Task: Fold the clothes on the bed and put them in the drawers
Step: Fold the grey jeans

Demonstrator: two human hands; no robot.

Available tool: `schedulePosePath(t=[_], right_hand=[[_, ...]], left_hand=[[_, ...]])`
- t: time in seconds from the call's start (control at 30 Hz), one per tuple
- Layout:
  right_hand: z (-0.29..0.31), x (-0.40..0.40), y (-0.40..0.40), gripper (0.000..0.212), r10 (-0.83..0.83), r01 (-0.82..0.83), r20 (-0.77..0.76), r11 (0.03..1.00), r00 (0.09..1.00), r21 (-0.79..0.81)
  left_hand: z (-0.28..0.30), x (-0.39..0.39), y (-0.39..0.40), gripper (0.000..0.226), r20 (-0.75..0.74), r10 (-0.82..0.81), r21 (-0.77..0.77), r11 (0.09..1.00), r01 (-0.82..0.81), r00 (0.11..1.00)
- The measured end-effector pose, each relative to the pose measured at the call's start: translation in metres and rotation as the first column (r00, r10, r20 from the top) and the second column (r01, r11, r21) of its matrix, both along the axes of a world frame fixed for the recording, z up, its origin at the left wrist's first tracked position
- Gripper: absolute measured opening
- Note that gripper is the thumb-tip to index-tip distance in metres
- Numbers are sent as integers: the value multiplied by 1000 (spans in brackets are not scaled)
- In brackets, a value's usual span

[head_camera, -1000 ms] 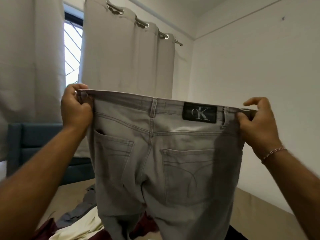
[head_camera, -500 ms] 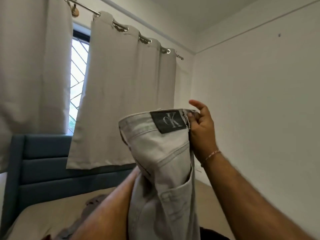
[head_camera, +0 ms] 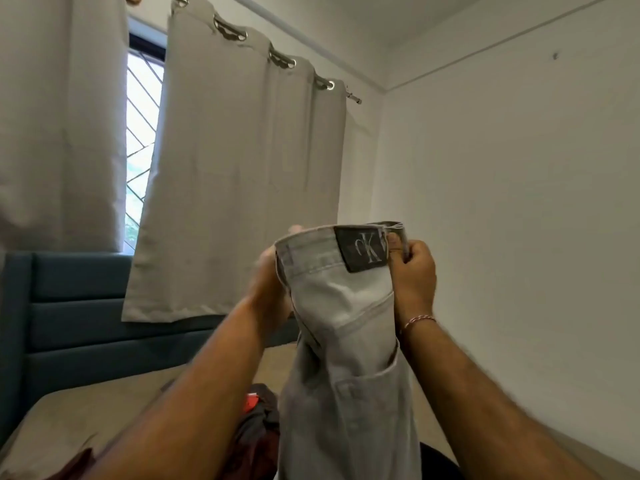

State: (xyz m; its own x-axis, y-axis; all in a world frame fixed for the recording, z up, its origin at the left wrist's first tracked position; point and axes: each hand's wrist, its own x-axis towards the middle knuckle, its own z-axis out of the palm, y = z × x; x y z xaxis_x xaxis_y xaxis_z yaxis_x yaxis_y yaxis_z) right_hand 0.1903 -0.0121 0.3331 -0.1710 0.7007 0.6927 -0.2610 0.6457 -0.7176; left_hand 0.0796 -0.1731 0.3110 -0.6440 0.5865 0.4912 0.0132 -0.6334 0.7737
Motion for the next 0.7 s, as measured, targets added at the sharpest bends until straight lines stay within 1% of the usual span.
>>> schedulePosePath(t=[0.03, 0.07, 0.1, 0.13, 0.17, 0.2, 0.23, 0.27, 0.3, 0.33, 0.37, 0.4, 0.43, 0.47, 0.5, 0.53, 0.57, 0.6, 0.63, 0.67, 0.7], right_hand=[[-3, 3, 7, 33, -76, 75, -51, 997, 996, -23], [-8, 4, 12, 32, -124, 120, -65, 991, 990, -56], [-9, 4, 15, 31, -142, 137, -74, 988, 987, -77], [-10, 3, 16, 30, -141, 135, -59, 986, 988, -94], [-12, -1, 17, 30, -118, 113, -36, 987, 992, -113], [-14, -2, 16, 30, -64, 63, -2, 990, 998, -124], [-18, -3, 19, 31, 63, -59, 25, 988, 998, -141], [-25, 1, 22, 32, 242, -231, 48, 958, 969, -169], [-32, 8, 27, 33, 430, -414, 51, 891, 901, -188], [-41, 15, 36, 34, 586, -564, 74, 802, 807, -198], [-50, 23, 46, 36, 682, -652, 122, 728, 722, -210], [-59, 29, 56, 33, 704, -669, 217, 710, 676, -219], [-68, 33, 64, 26, 671, -644, 329, 738, 665, -203], [-79, 33, 74, 14, 592, -588, 444, 792, 672, -166], [-91, 30, 84, 6, 525, -536, 548, 829, 651, -157], [-101, 27, 96, 11, 488, -492, 642, 849, 592, -192], [-109, 22, 107, 13, 502, -462, 703, 844, 504, -272], [-116, 14, 118, 13, 551, -436, 721, 819, 420, -373], [-121, 5, 126, 15, 592, -393, 717, 798, 369, -457], [-125, -9, 135, 15, 615, -343, 705, 786, 354, -514], [-124, -24, 143, 14, 616, -281, 695, 787, 370, -549]], left_hand=[[-10, -4, -8, 68, -36, -94, -14, 996, 94, 995], [-25, -8, -17, 81, -94, -152, -50, 988, 148, 984], [-33, -8, -25, 81, -163, -157, -116, 983, 139, 974], [-44, -7, -28, 68, -261, -109, -159, 985, 68, 959], [-48, -7, -23, 48, -347, -7, -172, 983, -57, 938], [-49, -6, -14, 31, -407, 134, -163, 962, -217, 904], [-44, -6, -7, 18, -412, 285, -132, 921, -366, 866], [-41, -10, -1, 11, -346, 381, -119, 888, -443, 857], [-36, -15, 3, 5, -244, 429, -112, 878, -465, 870], [-36, -20, 4, 1, -143, 435, -95, 888, -450, 889], [-40, -26, 4, 2, -65, 417, -85, 903, -422, 906], [-47, -33, 3, 4, -27, 383, -87, 919, -384, 923], [-57, -40, 4, 7, -34, 343, -99, 934, -344, 939], [-69, -48, 6, 11, -59, 288, -134, 947, -293, 956], [-80, -58, 8, 18, -94, 205, -182, 959, -219, 974], [-87, -69, 8, 25, -125, 104, -247, 960, -133, 987], [-90, -83, 9, 30, -165, 26, -341, 936, -82, 986], [-91, -98, 14, 30, -226, -9, -455, 885, -97, 974], [-89, -112, 22, 23, -353, -7, -575, 790, -212, 935], [-86, -127, 37, 17, -488, -31, -678, 643, -357, 872], [-82, -140, 57, 21, -593, -60, -719, 490, -494, 803]])
